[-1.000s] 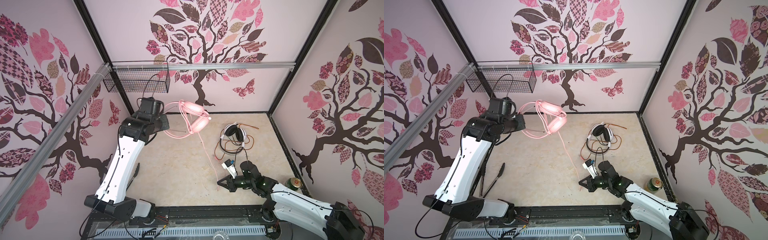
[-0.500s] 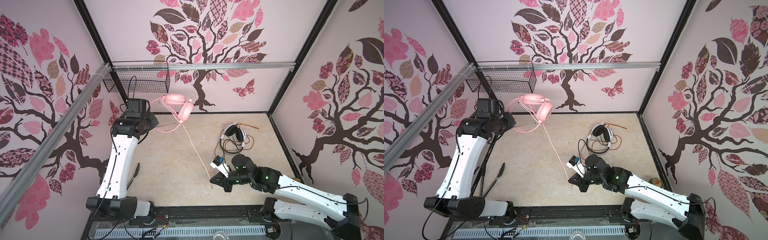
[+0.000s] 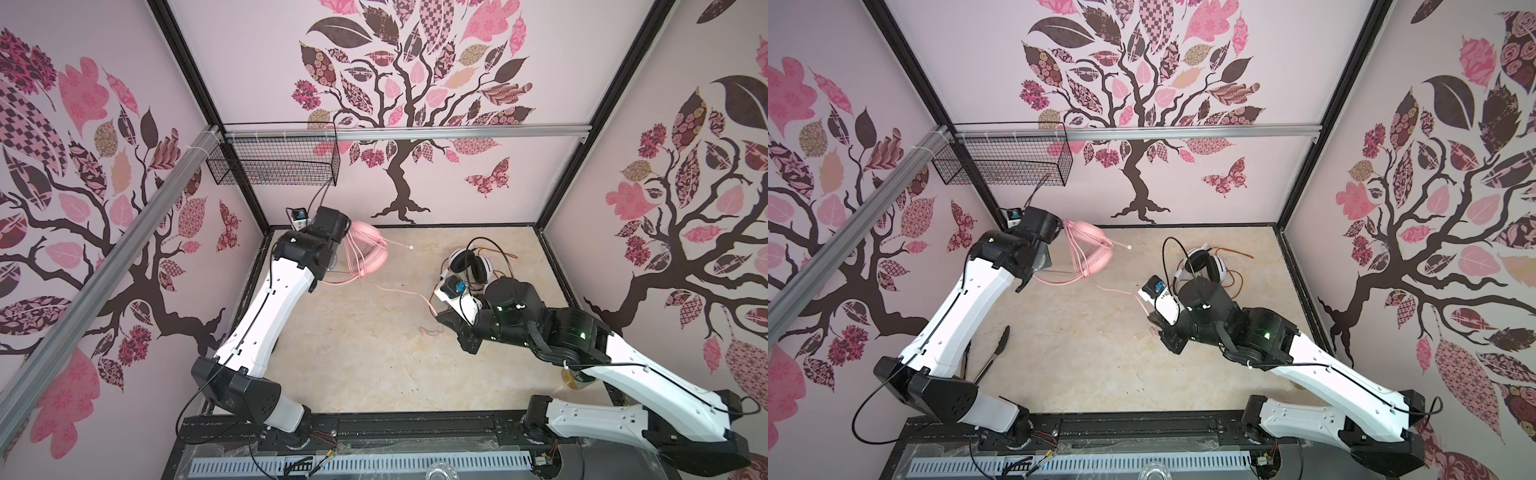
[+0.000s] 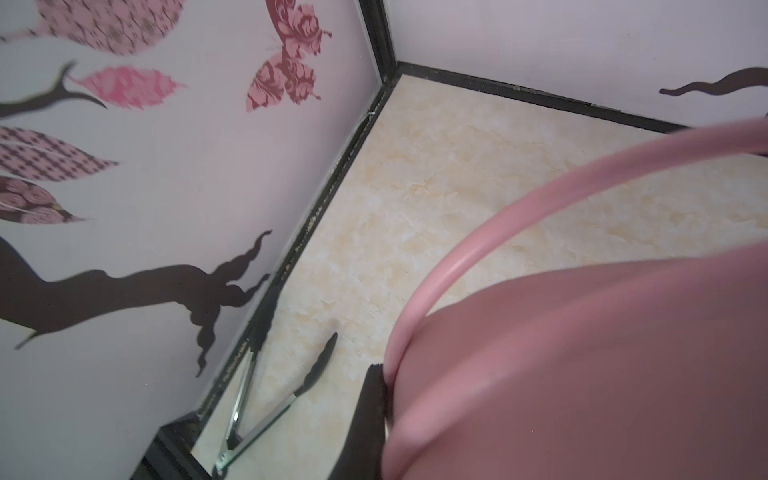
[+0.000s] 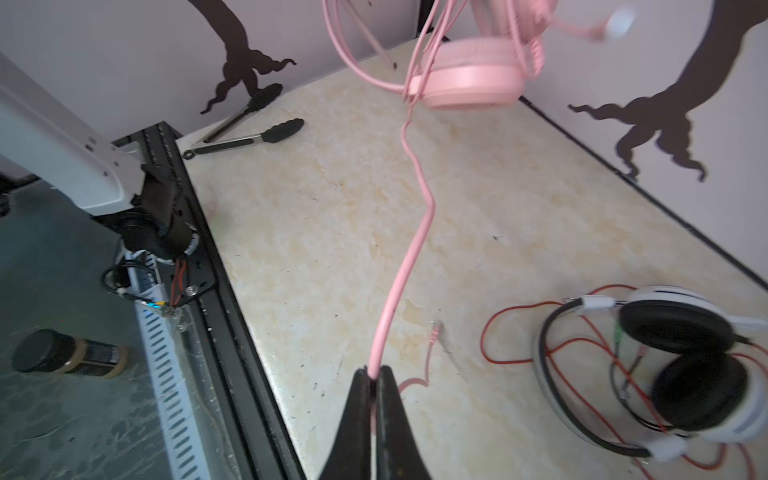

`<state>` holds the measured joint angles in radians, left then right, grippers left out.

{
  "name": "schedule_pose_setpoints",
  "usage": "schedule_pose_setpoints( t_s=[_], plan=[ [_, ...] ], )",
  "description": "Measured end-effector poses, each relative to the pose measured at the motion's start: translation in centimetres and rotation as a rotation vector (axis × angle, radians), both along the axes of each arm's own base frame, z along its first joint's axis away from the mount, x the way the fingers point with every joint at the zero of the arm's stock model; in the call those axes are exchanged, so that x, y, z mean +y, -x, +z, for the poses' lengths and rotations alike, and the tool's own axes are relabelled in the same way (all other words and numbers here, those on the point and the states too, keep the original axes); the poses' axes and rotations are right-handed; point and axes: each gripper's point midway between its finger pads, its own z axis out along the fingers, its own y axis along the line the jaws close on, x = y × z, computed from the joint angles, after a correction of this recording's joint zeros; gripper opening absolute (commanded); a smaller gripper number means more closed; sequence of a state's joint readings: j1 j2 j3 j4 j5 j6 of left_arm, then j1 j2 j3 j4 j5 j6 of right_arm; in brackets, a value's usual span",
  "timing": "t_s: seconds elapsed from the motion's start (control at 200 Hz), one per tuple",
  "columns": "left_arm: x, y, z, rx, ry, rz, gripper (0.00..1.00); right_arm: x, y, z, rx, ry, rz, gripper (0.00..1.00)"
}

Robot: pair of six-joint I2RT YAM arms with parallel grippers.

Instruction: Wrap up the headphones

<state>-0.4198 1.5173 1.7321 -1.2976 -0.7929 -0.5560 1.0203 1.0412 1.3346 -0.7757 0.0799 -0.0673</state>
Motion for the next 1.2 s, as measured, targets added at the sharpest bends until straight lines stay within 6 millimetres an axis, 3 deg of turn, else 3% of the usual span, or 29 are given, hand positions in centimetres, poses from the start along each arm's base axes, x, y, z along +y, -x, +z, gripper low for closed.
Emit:
schedule_pose_setpoints(
  t_s=[0.195, 0.44, 0.645, 0.905, 1.09, 1.2],
  plan=[
    [-3.1, 1.0, 0.1, 0.045, -0.285, -0.097, 0.00, -1.2, -3.4, 3.5, -0.196, 0.095, -0.111, 0.00],
    [-8.4, 3.0, -0.7, 0.079, -0.460, -0.305, 0.00, -1.4, -6.3, 4.9, -0.386, 0.199, -0.179, 0.00],
    [-9.6, 5.7, -3.6, 0.131, -0.340, -0.506, 0.00, 0.1, -7.6, 5.6, -0.452, 0.166, -0.176, 0.00],
    [-11.4, 8.4, -2.3, 0.052, -0.082, -0.707, 0.00, 0.1, -11.8, 5.1, -0.299, -0.019, -0.179, 0.00],
    [-12.6, 9.9, -2.3, 0.054, 0.018, -0.817, 0.00, 3.8, -11.6, 4.6, -0.175, -0.125, -0.067, 0.00],
    [-12.8, 10.5, -2.7, 0.063, 0.047, -0.843, 0.00, 4.9, -11.4, 4.4, -0.116, -0.175, -0.029, 0.00]
  ],
)
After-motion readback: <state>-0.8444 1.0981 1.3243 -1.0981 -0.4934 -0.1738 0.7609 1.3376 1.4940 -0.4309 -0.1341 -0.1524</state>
